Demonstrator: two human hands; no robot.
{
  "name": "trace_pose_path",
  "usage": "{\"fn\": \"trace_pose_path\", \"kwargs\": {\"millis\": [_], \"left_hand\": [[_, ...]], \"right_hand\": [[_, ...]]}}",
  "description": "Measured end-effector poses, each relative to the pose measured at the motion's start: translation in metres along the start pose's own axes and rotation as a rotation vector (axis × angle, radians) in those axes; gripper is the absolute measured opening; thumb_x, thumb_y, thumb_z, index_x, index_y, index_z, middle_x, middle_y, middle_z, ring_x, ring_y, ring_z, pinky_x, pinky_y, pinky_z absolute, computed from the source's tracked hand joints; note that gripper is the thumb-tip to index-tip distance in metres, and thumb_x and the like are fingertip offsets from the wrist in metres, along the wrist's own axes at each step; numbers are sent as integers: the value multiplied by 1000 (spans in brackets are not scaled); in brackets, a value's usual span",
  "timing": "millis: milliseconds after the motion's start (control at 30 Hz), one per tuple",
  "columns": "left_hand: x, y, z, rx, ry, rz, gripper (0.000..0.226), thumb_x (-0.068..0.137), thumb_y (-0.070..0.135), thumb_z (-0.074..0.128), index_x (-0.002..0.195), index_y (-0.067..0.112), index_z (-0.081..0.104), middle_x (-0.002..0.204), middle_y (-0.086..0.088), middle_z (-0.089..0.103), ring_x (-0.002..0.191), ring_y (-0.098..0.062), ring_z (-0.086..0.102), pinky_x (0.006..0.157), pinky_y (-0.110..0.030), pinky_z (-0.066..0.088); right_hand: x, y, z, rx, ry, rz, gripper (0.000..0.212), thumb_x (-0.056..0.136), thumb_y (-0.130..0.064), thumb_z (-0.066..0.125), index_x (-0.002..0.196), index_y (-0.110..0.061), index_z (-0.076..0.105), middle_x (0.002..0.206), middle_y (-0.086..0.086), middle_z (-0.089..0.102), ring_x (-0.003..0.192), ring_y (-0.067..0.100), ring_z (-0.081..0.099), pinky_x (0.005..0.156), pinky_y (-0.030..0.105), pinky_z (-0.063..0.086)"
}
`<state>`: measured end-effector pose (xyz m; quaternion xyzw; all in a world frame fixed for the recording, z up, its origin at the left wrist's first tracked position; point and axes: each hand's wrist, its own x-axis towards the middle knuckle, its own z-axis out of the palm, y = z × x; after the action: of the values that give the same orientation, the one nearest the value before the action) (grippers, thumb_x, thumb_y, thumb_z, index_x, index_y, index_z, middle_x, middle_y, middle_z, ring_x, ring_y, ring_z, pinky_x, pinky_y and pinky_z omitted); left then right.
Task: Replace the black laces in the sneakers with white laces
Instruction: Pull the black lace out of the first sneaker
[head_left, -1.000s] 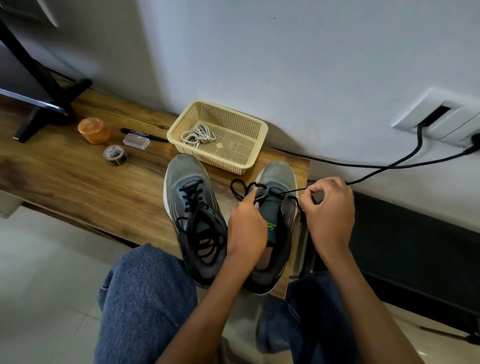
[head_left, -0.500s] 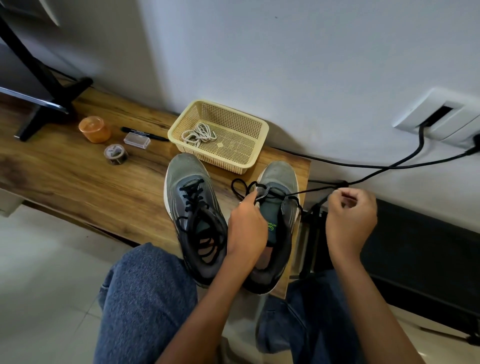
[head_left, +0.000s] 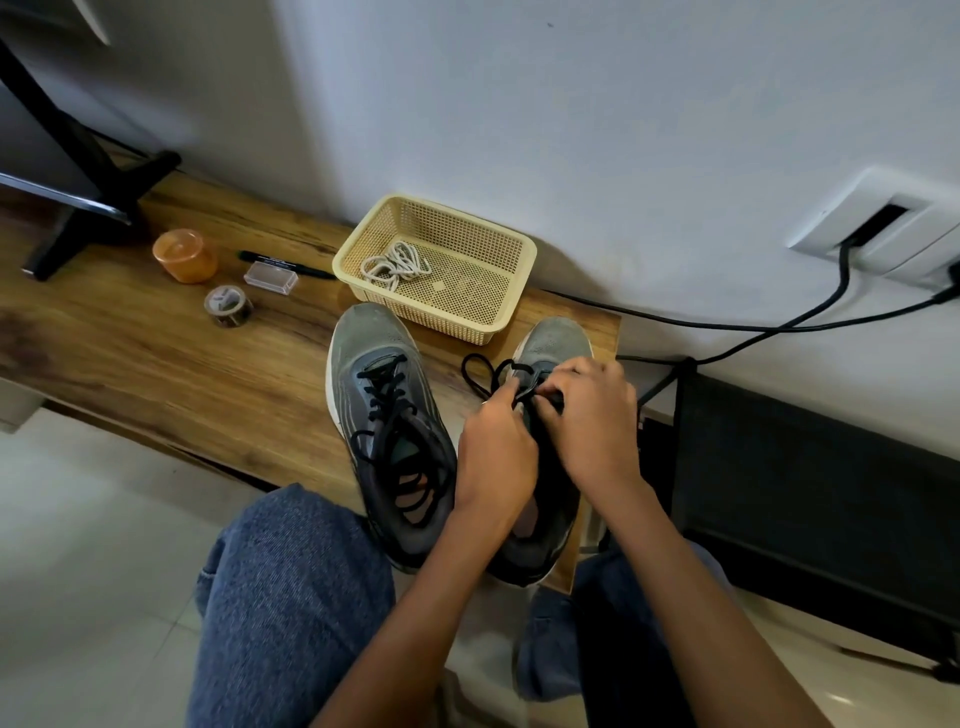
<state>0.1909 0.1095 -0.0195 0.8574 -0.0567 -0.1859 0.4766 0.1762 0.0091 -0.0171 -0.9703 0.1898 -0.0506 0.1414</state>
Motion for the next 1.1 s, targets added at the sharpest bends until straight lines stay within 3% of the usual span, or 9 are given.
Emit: {"fn": "trace_pose_path", "kwargs": {"millis": [200, 300, 533, 633, 800, 867, 1000, 1100], "left_hand": [[1, 0, 2, -39, 41, -8, 41, 101, 12, 40, 139, 26, 49, 118, -6, 65, 102, -21, 62, 84, -29, 50], [1, 2, 3, -16, 55, -18, 42, 101, 12, 40, 141, 23, 48, 113, -11, 66, 95, -25, 63, 80, -34, 52], [-2, 7, 7, 3, 60, -27, 42, 100, 12, 41, 137, 27, 52, 110, -9, 68, 97, -26, 63, 77, -31, 49], [-2, 7, 8, -12, 64, -42, 43, 99, 11, 40, 136, 29, 52, 108, -8, 68, 95, -25, 63, 79, -35, 52], [-4, 8, 8, -15, 70, -52, 43, 99, 10, 40, 137, 28, 50, 106, -7, 66, 90, -23, 63, 78, -40, 54], [-3, 6, 6, -6, 66, -53, 43, 99, 10, 40, 137, 27, 50, 106, -7, 66, 90, -22, 62, 79, -39, 54], [-1, 5, -1, 62, 50, -10, 39, 99, 15, 42, 136, 23, 52, 111, -9, 66, 99, -25, 62, 87, -40, 52], [-1, 7, -4, 166, 44, 48, 36, 100, 23, 45, 135, 21, 53, 115, -10, 66, 105, -28, 60, 89, -43, 50]], "right_hand": [[-3, 7, 4, 142, 193, 59, 11, 85, -19, 64, 76, -13, 65, 98, 1, 60, 99, 21, 48, 74, 33, 41], [-8, 10, 4, 228, 297, 115, 10, 84, -13, 63, 75, -9, 63, 93, 1, 58, 94, 18, 49, 64, 28, 37], [-19, 5, 15, 394, 446, 182, 12, 81, -5, 61, 72, -7, 53, 86, 0, 50, 72, 10, 46, 57, 22, 35], [-19, 3, 20, 440, 463, 204, 12, 81, -3, 60, 72, -4, 53, 88, 0, 50, 71, 3, 40, 60, 20, 36], [-20, -1, 23, 553, 517, 183, 13, 78, 6, 61, 71, -2, 52, 88, 1, 47, 74, -8, 42, 63, 4, 36], [-21, -3, 23, 590, 478, 185, 12, 79, 5, 60, 72, -2, 53, 86, 1, 48, 77, -12, 45, 64, 5, 37], [-17, 3, 19, 457, 245, 145, 11, 83, -7, 60, 74, -9, 54, 76, -2, 49, 70, 6, 44, 59, 20, 34], [-10, 5, 12, 316, 138, 95, 7, 84, -17, 63, 83, -12, 59, 81, -3, 53, 80, 12, 47, 62, 24, 31]]}}
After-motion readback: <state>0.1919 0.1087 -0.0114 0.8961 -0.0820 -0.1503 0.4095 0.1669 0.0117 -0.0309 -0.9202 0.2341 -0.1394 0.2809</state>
